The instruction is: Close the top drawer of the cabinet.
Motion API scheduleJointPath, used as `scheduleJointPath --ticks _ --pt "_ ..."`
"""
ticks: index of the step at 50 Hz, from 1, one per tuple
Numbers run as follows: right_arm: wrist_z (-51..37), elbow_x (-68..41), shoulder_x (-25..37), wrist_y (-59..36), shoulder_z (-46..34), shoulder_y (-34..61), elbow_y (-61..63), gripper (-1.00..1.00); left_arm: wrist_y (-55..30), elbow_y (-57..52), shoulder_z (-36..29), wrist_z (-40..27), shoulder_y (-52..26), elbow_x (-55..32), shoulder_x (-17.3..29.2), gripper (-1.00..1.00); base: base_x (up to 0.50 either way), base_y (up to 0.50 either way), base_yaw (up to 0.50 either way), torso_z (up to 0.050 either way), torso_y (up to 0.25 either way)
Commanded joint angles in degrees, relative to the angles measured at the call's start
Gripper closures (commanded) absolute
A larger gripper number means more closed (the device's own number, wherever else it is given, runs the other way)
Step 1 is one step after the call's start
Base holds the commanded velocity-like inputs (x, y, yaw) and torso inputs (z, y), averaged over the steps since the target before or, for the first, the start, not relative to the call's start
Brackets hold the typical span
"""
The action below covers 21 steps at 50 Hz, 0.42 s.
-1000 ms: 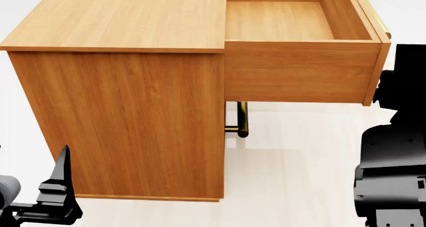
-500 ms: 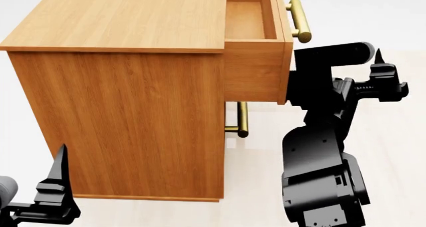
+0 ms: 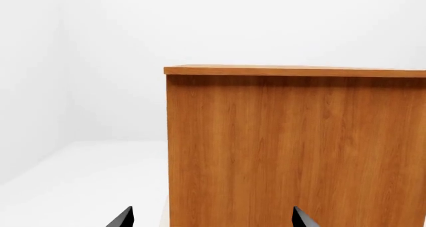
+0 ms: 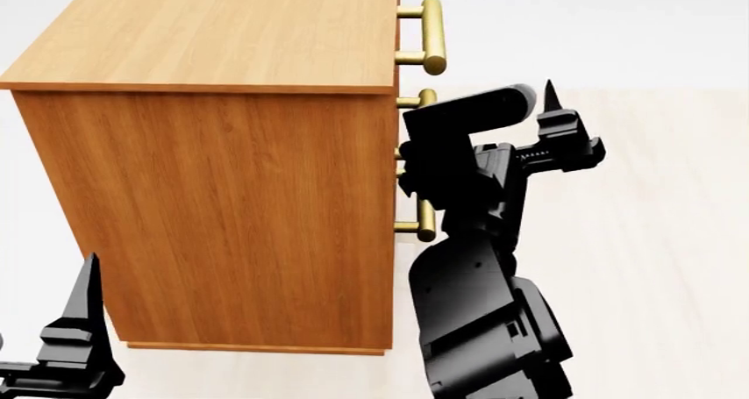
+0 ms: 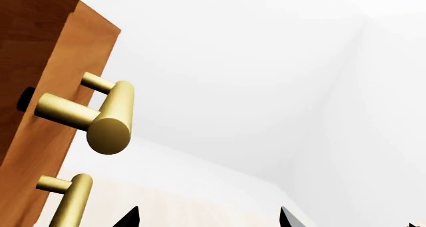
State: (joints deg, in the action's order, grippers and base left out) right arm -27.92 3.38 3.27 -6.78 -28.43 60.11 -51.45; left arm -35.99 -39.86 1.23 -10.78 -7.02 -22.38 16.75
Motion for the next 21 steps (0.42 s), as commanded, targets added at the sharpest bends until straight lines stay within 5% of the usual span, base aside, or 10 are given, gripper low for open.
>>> scheduleJointPath --ticks 1,15,21 --pt "-3.4 -11.5 -3.1 0.8 -16.5 -0.1 2.5 -1.00 1.3 -0.1 1.3 0.1 1.0 -0.6 0.5 -1.00 0.00 0.00 0.00 0.000 0.000" --pt "-4.7 -16.1 -0.9 1.1 -20.5 -0.8 4.5 -1.00 1.9 0.4 0.5 -0.3 0.8 -0.4 0.4 -1.00 0.00 0.00 0.00 0.000 0.000" --pt "-5.8 -18.7 6.2 -3.9 -19.1 -5.4 19.4 -1.00 7.0 1.3 -2.5 0.0 1.4 3.1 -0.3 -1.00 0.00 0.00 0.00 0.000 0.000"
